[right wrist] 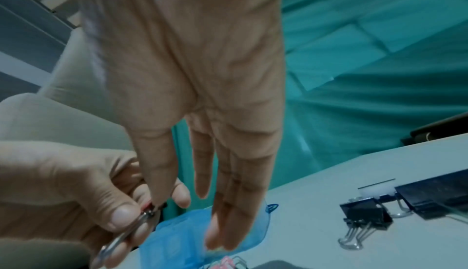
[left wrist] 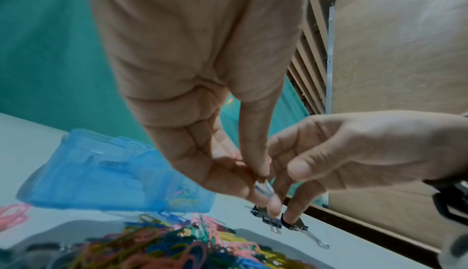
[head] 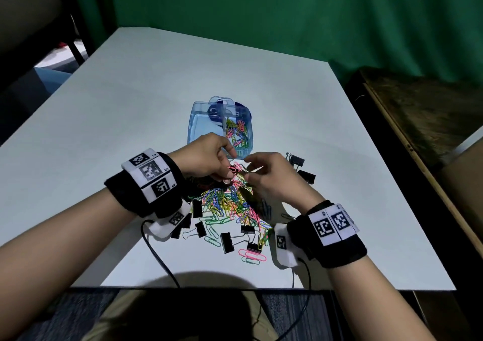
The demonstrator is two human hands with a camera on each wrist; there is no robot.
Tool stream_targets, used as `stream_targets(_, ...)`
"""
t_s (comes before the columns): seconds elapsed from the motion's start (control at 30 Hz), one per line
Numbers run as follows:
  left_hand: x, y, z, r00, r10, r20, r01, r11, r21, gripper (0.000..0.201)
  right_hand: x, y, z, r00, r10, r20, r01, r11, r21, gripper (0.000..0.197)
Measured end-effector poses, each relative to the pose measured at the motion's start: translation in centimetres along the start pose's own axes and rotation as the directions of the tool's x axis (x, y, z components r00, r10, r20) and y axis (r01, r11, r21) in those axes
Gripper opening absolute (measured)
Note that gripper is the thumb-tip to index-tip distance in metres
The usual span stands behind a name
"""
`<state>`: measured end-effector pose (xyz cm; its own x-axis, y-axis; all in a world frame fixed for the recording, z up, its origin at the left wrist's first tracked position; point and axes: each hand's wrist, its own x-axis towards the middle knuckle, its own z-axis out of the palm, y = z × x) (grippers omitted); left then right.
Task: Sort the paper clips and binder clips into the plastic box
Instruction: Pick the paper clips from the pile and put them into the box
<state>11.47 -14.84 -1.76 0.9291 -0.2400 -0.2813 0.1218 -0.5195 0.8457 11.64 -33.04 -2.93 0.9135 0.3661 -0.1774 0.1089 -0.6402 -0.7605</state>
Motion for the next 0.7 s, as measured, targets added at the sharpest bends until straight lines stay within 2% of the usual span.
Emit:
stream_targets(0.07,-0.1,0.0,0.4,0.999,0.0,0.042,0.003,0.997,-0.08,0.042,0.0,-0.4,-0.2,1.0,0.016,0.002,-0.016,0.982,0.186,0.034)
stream_targets(0.13,0.0,0.1,0.7,0.997,0.006,0.083,0.005,0.99,-0.142,0.04,-0.1,-0.8,-0.1,0.998,0.028,0.063,-0.046,0.953,0.299,0.03)
stream_targets(0.27,0.2,0.1,1.0,0.991,0.002,0.131,0.025,0.978,-0.208,0.039,-0.4,-1.1,0.1,0.992,0.089,0.094,-0.117,0.929,0.35,0.021)
stream_targets(0.33,0.2,-0.2,0.9,0.992,-0.017,0.123,0.034,0.99,-0.139,0.037,-0.4,-0.8,-0.4,0.988,0.135,0.079,-0.155,0.921,0.357,0.017)
stream_targets(0.4,0.2,-0.6,0.4,0.999,0.017,0.045,-0.024,0.986,0.165,0.034,-0.1,-0.1,-1.5,0.986,0.167,0.001,-0.16,0.944,0.289,0.01)
stream_targets(0.47,0.2,-0.9,0.0,0.994,0.105,0.008,-0.095,0.861,0.499,0.035,0.4,0.9,-2.6,0.971,0.195,-0.137,-0.182,0.978,0.106,0.012)
stream_targets(0.5,0.2,-0.8,0.0,0.99,0.141,0.023,-0.128,0.807,0.576,0.035,0.7,1.5,-3.1,0.96,0.205,-0.19,-0.205,0.979,0.024,0.012)
stream_targets(0.53,0.2,-0.7,0.2,0.985,0.163,0.05,-0.159,0.774,0.613,0.035,1.0,1.9,-3.5,0.952,0.21,-0.222,-0.222,0.975,-0.028,0.011)
stream_targets(0.63,0.7,-0.5,1.3,0.965,0.221,0.139,-0.256,0.711,0.654,0.035,0.9,3.3,-4.2,0.942,0.199,-0.269,-0.26,0.941,-0.216,0.032)
stream_targets(0.7,1.4,-0.6,2.1,0.955,0.208,0.21,-0.296,0.684,0.667,0.038,-0.2,3.6,-4.3,0.945,0.229,-0.233,-0.295,0.907,-0.302,0.036)
